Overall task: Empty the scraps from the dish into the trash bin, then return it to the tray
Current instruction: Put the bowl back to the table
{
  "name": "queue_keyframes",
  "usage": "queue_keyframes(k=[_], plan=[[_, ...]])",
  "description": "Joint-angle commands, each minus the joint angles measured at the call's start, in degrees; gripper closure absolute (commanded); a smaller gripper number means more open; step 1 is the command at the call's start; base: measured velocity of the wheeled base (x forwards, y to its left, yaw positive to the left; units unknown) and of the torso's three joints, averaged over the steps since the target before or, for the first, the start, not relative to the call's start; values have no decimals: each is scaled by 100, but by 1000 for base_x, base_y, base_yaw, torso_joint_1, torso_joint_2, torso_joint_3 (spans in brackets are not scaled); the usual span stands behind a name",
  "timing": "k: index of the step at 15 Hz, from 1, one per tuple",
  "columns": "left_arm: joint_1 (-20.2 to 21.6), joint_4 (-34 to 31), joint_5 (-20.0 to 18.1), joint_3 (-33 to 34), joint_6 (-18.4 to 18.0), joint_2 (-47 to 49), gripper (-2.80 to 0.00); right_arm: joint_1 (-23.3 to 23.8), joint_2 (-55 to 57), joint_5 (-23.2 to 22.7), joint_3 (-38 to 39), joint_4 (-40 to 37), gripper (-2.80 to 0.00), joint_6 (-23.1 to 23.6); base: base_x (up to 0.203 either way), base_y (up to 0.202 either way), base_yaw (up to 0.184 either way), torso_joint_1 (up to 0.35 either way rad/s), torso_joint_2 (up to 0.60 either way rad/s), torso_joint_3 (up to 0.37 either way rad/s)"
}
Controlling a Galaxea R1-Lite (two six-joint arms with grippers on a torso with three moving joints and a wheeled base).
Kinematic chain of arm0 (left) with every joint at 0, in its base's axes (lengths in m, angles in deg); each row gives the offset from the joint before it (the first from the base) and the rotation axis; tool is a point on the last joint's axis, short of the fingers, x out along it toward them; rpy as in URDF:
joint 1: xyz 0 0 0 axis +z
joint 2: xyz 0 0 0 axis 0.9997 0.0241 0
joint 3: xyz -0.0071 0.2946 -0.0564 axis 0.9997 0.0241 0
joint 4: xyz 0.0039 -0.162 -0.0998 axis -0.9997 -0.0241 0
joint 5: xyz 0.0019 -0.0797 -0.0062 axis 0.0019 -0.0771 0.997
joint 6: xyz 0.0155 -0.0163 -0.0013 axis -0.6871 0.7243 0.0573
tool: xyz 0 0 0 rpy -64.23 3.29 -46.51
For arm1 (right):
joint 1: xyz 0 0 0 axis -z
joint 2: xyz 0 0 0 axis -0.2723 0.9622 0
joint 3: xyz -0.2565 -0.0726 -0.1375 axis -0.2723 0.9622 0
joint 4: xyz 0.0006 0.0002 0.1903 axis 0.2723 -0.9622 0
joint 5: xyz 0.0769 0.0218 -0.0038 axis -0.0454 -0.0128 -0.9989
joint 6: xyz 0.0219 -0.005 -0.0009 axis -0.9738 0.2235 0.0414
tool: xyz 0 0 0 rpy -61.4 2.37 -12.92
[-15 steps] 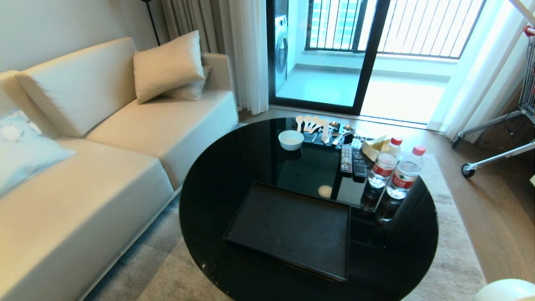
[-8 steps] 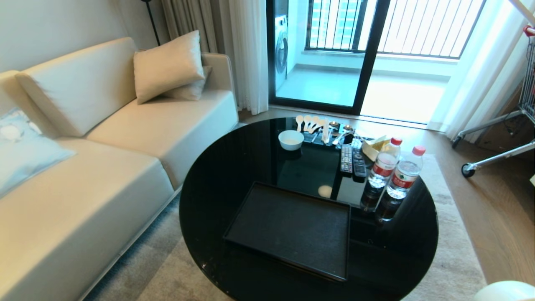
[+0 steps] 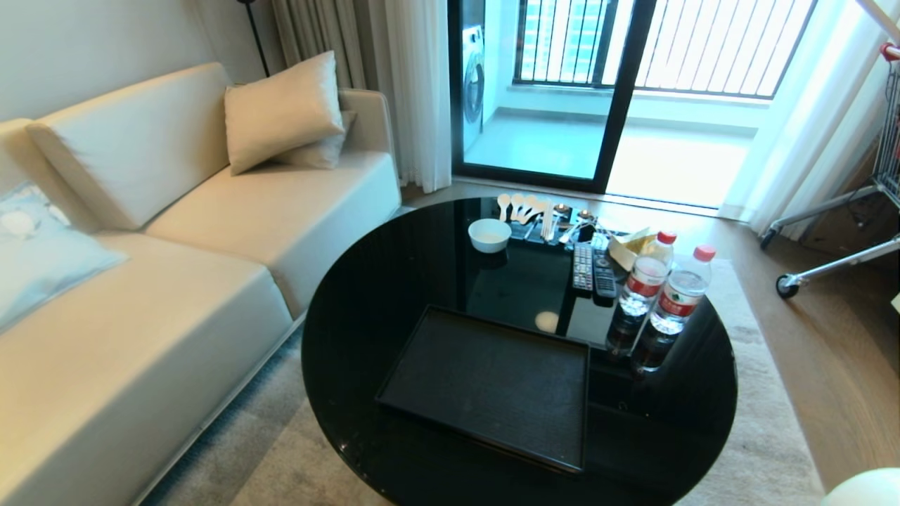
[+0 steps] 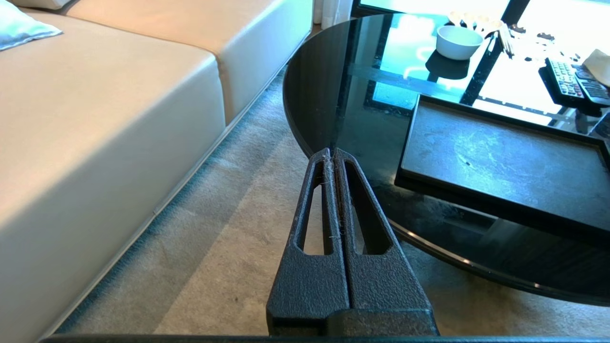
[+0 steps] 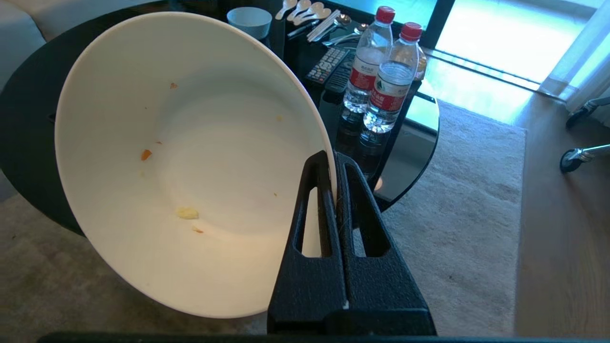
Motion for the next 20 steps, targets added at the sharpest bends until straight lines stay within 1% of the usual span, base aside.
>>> queue_keyframes(k=[1,4,7,10,12,14,18,20], plan=[[0,4,5,0,7,-2,0,-8,1101,-17,-350,-29,0,16,0,0,0,0,0,0],[0,4,5,0,7,-2,0,-18,2540,-52,-608,222,0,75,0,0,0,0,0,0],[0,4,5,0,7,-2,0,-28,4170,-119,-771,994,0,119,0,0,0,0,0,0],[0,4,5,0,7,-2,0,-143,5895,-146,-1189,1811,0,137,0,0,0,0,0,0],[0,4,5,0,7,-2,0,-372,6942,-155,-1577,2358,0,137,0,0,0,0,0,0],[0,4,5,0,7,-2,0,-785,7727,-160,-1968,2705,0,129,0,0,0,0,0,0],[0,4,5,0,7,-2,0,-1479,9009,-147,-2535,2872,0,83,0,0,0,0,0,0],[0,4,5,0,7,-2,0,-1740,9598,-32,-2842,2878,0,-60,0,0,0,0,0,0]])
